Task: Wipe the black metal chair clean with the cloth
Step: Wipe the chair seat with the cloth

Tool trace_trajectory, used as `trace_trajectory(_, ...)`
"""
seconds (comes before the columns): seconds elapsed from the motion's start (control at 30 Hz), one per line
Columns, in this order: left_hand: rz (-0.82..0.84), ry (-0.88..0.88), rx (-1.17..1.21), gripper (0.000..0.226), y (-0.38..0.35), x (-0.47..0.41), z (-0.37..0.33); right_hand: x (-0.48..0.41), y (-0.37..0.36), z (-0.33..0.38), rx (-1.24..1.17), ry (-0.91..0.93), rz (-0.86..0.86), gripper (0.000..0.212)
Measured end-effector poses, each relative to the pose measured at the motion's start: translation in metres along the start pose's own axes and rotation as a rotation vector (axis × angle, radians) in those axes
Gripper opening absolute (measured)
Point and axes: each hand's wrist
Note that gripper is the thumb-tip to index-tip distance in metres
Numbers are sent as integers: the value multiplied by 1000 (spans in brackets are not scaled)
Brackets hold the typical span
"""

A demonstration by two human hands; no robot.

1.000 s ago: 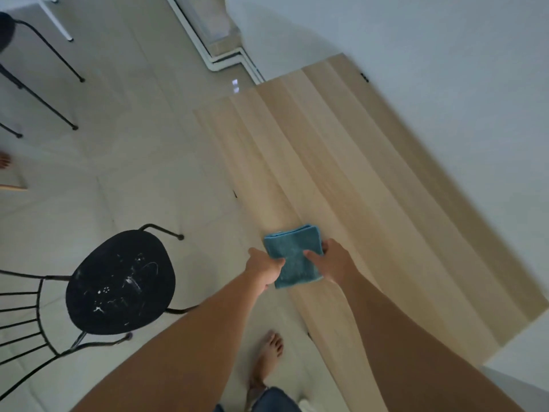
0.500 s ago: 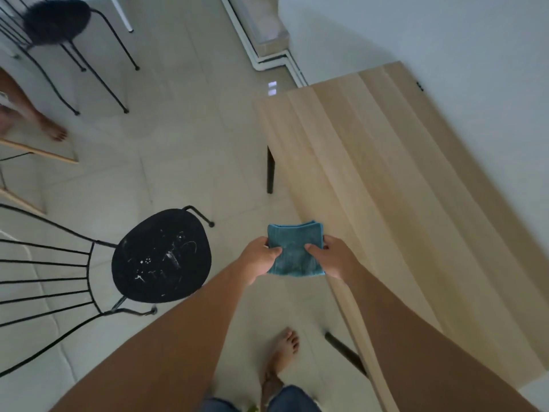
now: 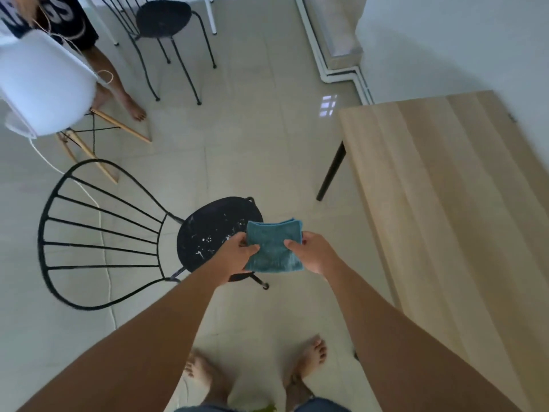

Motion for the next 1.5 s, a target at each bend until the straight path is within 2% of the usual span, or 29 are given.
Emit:
trace_trajectory(0.23, -41, -37, 41, 21, 66, -32, 22, -48, -60, 29, 136, 84, 32, 31)
trace_trajectory(0.4, -53, -58, 56, 20, 96, -95, 73, -115, -108, -6, 160, 70, 68, 29)
trace_trajectory(0.57, -82, -172, -124, 25, 128, -162, 108, -188, -138, -25, 144, 95, 127, 22)
trace_trajectory(0.63, -84, -230, -163, 27, 138, -188, 114, -214, -145, -29, 214, 124, 127, 23)
trace_trajectory(0.77, -148, -316, -213, 26, 151, -242, 128, -261, -173, -38, 394, 274, -40, 43)
trace_trajectory(0.93, -193, -396, -210, 27, 164, -298, 139, -301, -206, -38, 462, 429, -267, 48)
trace_trajectory(1.1, -278, -441, -321, 25, 171, -325, 141, -324, -226, -41, 452, 524, -300, 44)
trace_trajectory(1.27, -433, -551, -415, 26, 169, -345, 141, -349, -240, -49, 508, 634, -399, 41)
trace_trajectory(1.4, -451, -549, -395, 29, 166, -349, 160, -345, -253, -76, 427, 666, -427, 33)
trace_trajectory(1.5, -445, -543, -420, 23, 163, -336, 177, -329, -253, -91, 487, 649, -402, 31)
Point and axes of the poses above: each hand's wrist, its own x-axis away from the middle knuckle, its own y-axis out of the back of the hand, z = x × y, and after that the axes turned 2 degrees about y, right-handed
